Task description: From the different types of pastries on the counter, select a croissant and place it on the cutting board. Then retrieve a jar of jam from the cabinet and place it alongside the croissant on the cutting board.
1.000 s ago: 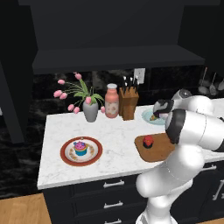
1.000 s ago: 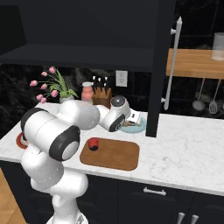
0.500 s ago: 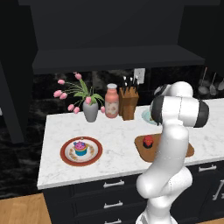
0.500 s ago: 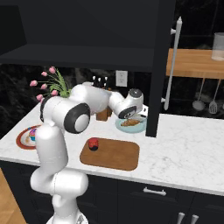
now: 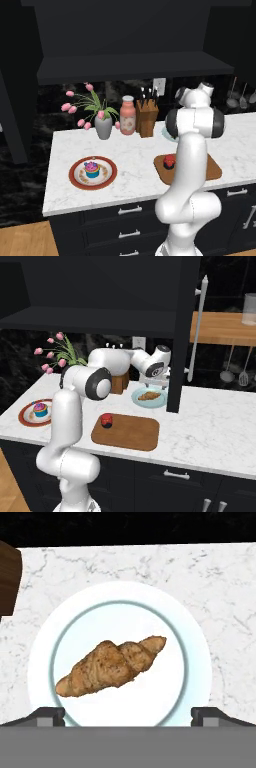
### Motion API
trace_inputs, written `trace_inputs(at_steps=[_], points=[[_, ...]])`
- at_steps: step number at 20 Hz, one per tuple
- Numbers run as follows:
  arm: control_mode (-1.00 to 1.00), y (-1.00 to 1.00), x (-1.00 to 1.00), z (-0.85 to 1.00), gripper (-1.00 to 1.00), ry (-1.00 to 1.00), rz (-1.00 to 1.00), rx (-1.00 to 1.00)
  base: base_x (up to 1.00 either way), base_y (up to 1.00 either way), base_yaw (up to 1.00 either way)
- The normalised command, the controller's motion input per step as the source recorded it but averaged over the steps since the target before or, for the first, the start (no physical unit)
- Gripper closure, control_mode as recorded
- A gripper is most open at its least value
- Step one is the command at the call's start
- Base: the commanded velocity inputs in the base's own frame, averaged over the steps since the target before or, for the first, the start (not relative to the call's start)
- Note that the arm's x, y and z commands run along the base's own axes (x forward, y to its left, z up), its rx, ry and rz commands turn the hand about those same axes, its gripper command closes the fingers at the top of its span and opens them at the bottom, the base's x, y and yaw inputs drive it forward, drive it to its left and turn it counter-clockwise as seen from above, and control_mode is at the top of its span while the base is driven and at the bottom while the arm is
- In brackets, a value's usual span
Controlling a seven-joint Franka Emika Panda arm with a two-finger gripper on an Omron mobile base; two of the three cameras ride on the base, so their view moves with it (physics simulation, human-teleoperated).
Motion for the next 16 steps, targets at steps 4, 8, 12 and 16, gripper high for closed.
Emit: trace_inputs(at_steps=[4, 8, 12, 16], points=[[-1.0, 0.0, 0.01, -0.06, -1.0, 0.0, 0.19, -0.05, 0.0, 0.0, 0.0], [-1.0, 0.0, 0.03, -0.19, -1.0, 0.0, 0.13, -0.05, 0.0, 0.0, 0.0], [-1.0, 0.18, 0.23, -0.38, -1.0, -0.02, 0.06, -0.12, 0.0, 0.0, 0.0], [-1.0, 0.18, 0.29, -0.28, -1.0, -0.01, 0.06, -0.1, 0.0, 0.0, 0.0]])
